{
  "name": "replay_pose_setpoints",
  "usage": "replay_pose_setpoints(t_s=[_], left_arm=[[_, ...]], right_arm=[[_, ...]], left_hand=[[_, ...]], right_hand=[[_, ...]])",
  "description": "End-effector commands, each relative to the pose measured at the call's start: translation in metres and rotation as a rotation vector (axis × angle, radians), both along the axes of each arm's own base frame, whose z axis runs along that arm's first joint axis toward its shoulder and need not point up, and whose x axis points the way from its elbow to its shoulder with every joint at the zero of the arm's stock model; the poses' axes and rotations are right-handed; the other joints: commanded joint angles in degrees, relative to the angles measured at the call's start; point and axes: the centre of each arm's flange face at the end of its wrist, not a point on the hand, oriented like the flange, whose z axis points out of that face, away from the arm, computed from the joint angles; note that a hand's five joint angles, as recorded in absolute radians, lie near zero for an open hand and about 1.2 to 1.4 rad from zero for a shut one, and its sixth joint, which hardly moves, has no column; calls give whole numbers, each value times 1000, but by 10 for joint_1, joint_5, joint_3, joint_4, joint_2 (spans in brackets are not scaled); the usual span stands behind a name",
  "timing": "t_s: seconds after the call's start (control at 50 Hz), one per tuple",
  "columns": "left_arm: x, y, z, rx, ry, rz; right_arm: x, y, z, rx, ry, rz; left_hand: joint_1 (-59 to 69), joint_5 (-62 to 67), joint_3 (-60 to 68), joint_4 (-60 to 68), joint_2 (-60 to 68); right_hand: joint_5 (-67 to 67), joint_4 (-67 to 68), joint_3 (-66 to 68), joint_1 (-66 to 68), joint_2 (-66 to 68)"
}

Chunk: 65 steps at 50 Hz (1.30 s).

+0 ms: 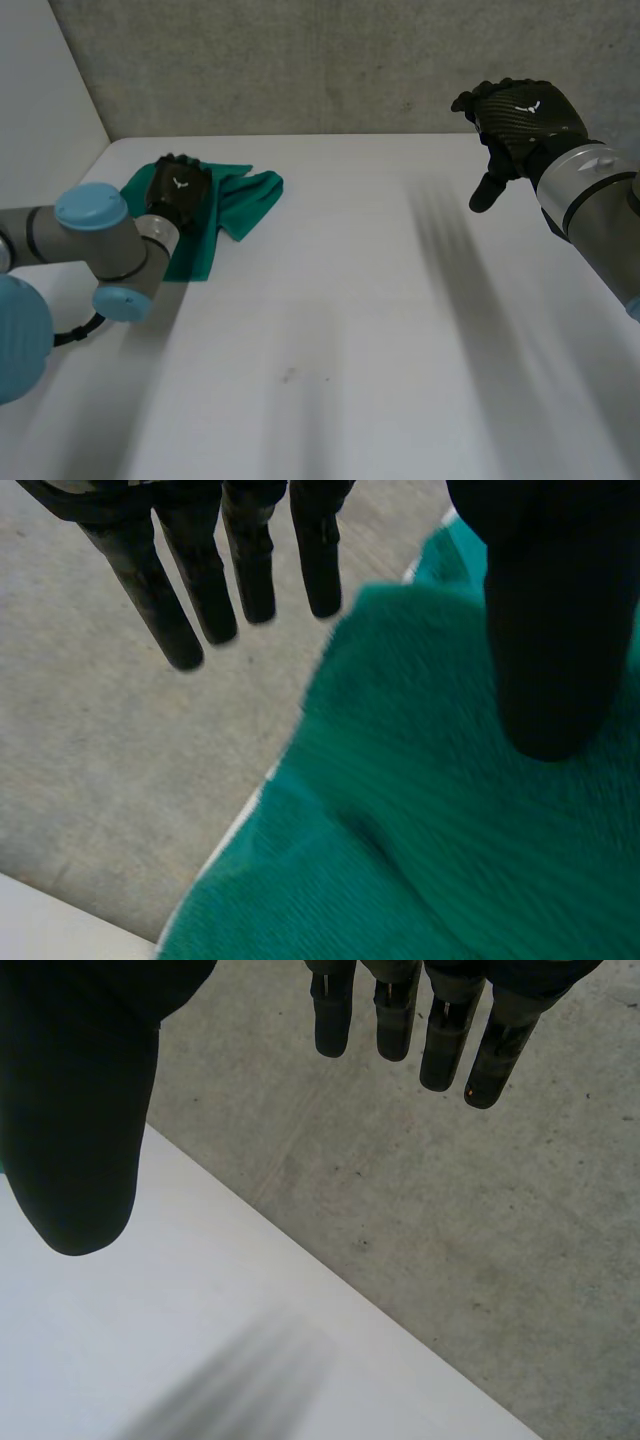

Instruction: Fold the towel.

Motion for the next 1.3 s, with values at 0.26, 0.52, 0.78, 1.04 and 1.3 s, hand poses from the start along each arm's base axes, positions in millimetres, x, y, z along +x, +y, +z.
replay_pose_setpoints(t_s=[0.26,0.52,0.78,1.04,1.3], left_arm=[[9,4,71,-109,69,47],[5,110,248,-251,520,-114],[-8,202,319,-286,657,-293],[-19,248,325,-266,678,-385],[-14,246,332,-297,698,-357]], right_arm=[[-3,-4,1,-10,4,-17],[-4,-8,11,-28,-27,-23],[17,-27,-40,276,-323,49],[117,-9,-117,794,-589,558],[133,-44,-118,478,-623,230]], left_hand=[[583,591,590,592,589],[583,591,590,592,589],[583,591,590,592,589],[583,591,590,592,589],[583,591,590,592,589]], right_hand=[[-30,-30,-20,-3,-26],[-30,-30,-20,-3,-26],[-30,-30,-20,-3,-26],[-30,-30,-20,-3,-26],[670,670,680,697,674]])
